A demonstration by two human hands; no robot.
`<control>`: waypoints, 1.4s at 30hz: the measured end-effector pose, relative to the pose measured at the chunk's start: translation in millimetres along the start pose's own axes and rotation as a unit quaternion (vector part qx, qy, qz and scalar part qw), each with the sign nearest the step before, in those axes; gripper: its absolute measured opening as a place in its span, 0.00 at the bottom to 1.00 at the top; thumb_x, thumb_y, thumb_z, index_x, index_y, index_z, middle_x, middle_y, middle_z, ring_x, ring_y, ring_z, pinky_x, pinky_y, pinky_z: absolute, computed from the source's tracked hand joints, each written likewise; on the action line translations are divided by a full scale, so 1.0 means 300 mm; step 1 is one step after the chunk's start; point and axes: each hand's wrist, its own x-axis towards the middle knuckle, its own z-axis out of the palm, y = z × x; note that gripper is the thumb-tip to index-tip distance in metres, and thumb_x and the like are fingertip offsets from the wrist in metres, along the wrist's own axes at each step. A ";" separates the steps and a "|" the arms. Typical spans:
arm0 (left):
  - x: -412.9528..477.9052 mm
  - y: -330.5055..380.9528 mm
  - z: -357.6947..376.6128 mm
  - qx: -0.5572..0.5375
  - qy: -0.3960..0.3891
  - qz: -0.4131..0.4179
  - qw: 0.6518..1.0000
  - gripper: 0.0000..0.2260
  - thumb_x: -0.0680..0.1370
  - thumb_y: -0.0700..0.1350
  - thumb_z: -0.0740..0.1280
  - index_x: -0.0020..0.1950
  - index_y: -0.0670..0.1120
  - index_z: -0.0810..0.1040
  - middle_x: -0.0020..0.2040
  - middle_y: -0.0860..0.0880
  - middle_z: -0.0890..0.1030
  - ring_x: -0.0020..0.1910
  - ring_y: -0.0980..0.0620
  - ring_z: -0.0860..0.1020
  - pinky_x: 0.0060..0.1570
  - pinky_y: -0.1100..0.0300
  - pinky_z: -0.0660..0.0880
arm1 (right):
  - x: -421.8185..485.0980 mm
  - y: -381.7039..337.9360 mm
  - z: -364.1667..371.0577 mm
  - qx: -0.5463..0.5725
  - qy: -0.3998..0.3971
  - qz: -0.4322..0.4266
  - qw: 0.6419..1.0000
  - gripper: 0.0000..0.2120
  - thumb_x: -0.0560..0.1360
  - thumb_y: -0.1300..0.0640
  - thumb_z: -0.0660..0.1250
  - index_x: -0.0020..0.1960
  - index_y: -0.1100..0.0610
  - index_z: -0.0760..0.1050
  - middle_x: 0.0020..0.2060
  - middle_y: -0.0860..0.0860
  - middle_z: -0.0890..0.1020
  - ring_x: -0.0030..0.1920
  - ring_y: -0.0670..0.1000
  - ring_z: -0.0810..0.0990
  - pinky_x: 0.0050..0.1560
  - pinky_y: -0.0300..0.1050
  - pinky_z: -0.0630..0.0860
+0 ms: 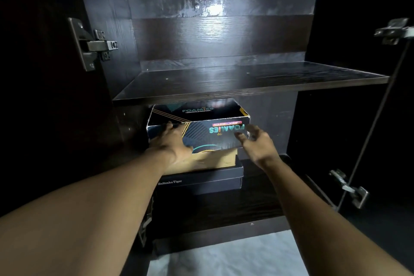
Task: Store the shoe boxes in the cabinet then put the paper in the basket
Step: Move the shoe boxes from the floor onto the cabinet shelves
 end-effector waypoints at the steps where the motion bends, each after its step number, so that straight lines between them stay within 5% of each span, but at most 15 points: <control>1: -0.011 0.020 -0.008 -0.012 0.019 0.015 1.000 0.28 0.75 0.53 0.68 0.75 0.58 0.63 0.76 0.47 0.64 0.73 0.46 0.65 0.68 0.53 0.66 | -0.010 -0.013 -0.015 -0.006 0.005 -0.001 1.000 0.26 0.77 0.47 0.69 0.72 0.54 0.69 0.70 0.55 0.74 0.68 0.55 0.73 0.64 0.45 0.69; 4: -0.051 0.092 -0.027 -0.051 0.057 0.051 0.996 0.21 0.75 0.53 0.67 0.68 0.56 0.72 0.62 0.50 0.79 0.62 0.46 0.76 0.63 0.54 0.71 | -0.044 -0.048 -0.056 -0.018 0.023 -0.010 1.000 0.25 0.77 0.48 0.70 0.71 0.54 0.70 0.69 0.54 0.74 0.65 0.51 0.74 0.64 0.44 0.70; 9: -0.103 0.204 -0.001 -0.140 0.028 0.102 0.984 0.21 0.74 0.52 0.68 0.67 0.52 0.75 0.64 0.46 0.78 0.62 0.44 0.75 0.62 0.52 0.74 | -0.129 -0.084 -0.136 -0.070 0.072 -0.001 0.995 0.25 0.76 0.46 0.70 0.70 0.53 0.71 0.67 0.54 0.77 0.63 0.54 0.77 0.65 0.53 0.74; 15: -0.257 0.396 0.060 -0.201 -0.062 0.199 0.957 0.20 0.76 0.55 0.66 0.67 0.54 0.74 0.59 0.49 0.79 0.56 0.47 0.79 0.57 0.52 0.77 | -0.403 -0.051 -0.330 -0.140 0.149 0.026 0.978 0.20 0.78 0.47 0.67 0.67 0.52 0.76 0.63 0.50 0.81 0.63 0.50 0.79 0.65 0.48 0.75; 20: -0.495 0.645 0.148 -0.315 -0.121 0.306 0.890 0.15 0.77 0.47 0.68 0.63 0.47 0.78 0.47 0.48 0.81 0.45 0.49 0.79 0.41 0.62 0.72 | -0.750 -0.028 -0.531 -0.196 0.214 0.088 0.953 0.19 0.78 0.47 0.66 0.67 0.51 0.76 0.61 0.48 0.81 0.60 0.49 0.81 0.62 0.50 0.76; 26: -0.904 0.903 0.236 -0.335 -0.235 0.390 0.825 0.14 0.77 0.49 0.67 0.62 0.50 0.79 0.41 0.48 0.84 0.41 0.49 0.81 0.44 0.57 0.78 | -1.286 -0.048 -0.725 -0.285 0.292 0.190 0.893 0.16 0.79 0.50 0.66 0.65 0.53 0.77 0.59 0.51 0.83 0.56 0.50 0.83 0.60 0.50 0.77; 35: -1.583 1.013 0.285 -0.338 -0.415 0.492 0.687 0.11 0.78 0.45 0.67 0.60 0.46 0.78 0.41 0.45 0.77 0.38 0.49 0.75 0.41 0.59 0.70 | -2.058 -0.048 -0.751 -0.290 0.415 0.310 0.805 0.15 0.77 0.52 0.68 0.62 0.54 0.79 0.56 0.52 0.84 0.52 0.50 0.84 0.55 0.47 0.78; 40: -1.918 0.990 0.304 -0.355 -0.469 0.490 0.644 0.13 0.78 0.43 0.68 0.62 0.44 0.77 0.39 0.46 0.73 0.38 0.50 0.71 0.29 0.68 0.67 | -2.366 0.002 -0.764 -0.278 0.467 0.361 0.757 0.14 0.76 0.51 0.67 0.61 0.52 0.79 0.56 0.51 0.84 0.53 0.51 0.83 0.57 0.52 0.78; 42: -2.037 0.978 0.343 -0.351 -0.489 0.482 0.637 0.14 0.77 0.43 0.69 0.62 0.43 0.78 0.36 0.50 0.72 0.36 0.51 0.71 0.33 0.64 0.68 | -2.471 0.023 -0.772 -0.287 0.487 0.383 0.731 0.14 0.76 0.50 0.66 0.61 0.51 0.78 0.58 0.50 0.82 0.57 0.52 0.81 0.59 0.52 0.76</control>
